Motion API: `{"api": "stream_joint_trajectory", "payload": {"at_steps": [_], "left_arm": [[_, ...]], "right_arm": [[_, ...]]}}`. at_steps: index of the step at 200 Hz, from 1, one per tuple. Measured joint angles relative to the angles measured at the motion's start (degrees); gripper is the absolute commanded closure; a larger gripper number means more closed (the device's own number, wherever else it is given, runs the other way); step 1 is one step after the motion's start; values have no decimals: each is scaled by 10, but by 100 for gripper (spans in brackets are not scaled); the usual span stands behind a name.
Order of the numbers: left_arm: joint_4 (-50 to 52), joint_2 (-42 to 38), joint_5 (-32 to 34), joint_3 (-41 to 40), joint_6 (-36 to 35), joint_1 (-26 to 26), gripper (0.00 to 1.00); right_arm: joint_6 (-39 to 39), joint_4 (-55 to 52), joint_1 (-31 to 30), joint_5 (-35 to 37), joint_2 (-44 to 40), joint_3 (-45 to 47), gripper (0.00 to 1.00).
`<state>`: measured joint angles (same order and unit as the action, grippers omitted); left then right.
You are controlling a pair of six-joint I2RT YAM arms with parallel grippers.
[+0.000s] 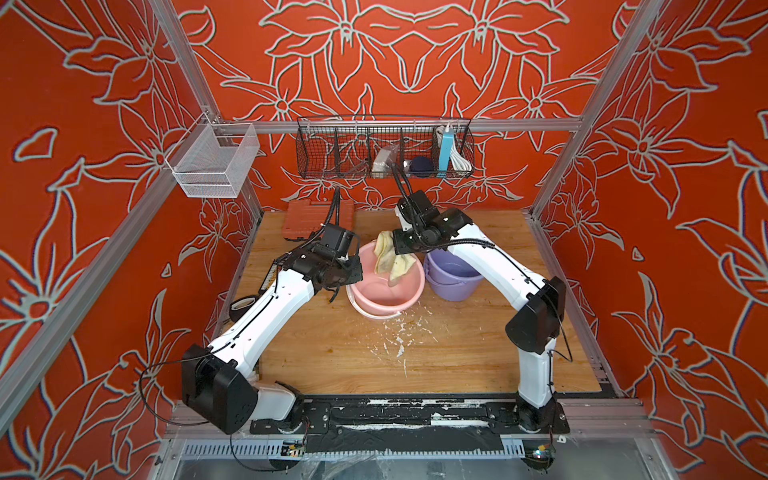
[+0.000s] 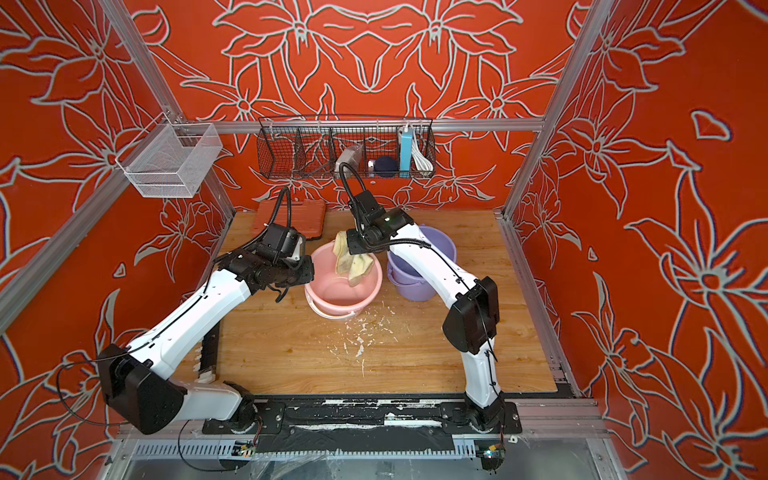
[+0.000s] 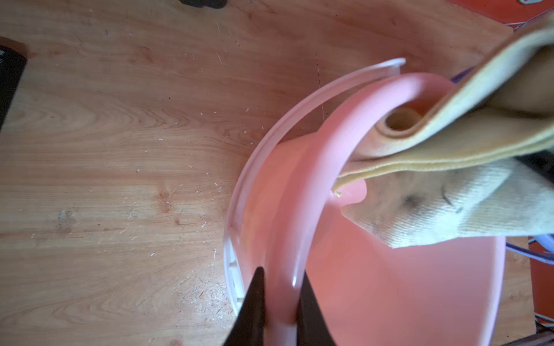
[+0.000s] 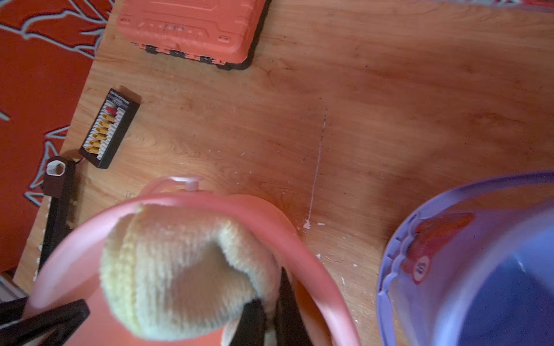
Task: Wipe the inside of the bucket with a cloth
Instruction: Wipe the dirt from the inside of the bucket.
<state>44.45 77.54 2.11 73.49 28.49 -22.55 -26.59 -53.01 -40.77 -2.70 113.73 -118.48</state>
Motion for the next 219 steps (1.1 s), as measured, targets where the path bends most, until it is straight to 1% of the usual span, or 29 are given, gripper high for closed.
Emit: {"api": "stream_joint_trajectory", "payload": {"at_steps": [30, 55, 81, 105, 136, 153, 177, 219], "left_arm": [[0, -12, 34, 0, -7, 0, 100], [-1, -12, 56, 0, -15, 0, 100], [-4, -8, 57, 4, -19, -1, 100], [-8, 1, 57, 5, -18, -1, 100], [-15, 5, 52, 5, -16, 0, 100], [-17, 5, 45, 5, -17, 0, 100], [-16, 5, 28, 5, -16, 0, 100], [-5, -10, -14, 5, -14, 0, 100]], "right_arm": [[17, -41, -2, 30, -2, 9, 100], [30, -59, -6, 40, -25, 69, 100], [38, -75, -17, 38, -65, 123, 100], [42, -94, -33, 25, -90, 143, 100], [35, -92, -50, -9, -90, 140, 100], [28, -94, -52, -23, -69, 107, 100], [15, -80, -49, -22, -26, 49, 100], [-4, -55, -39, -8, 30, 14, 100]]}}
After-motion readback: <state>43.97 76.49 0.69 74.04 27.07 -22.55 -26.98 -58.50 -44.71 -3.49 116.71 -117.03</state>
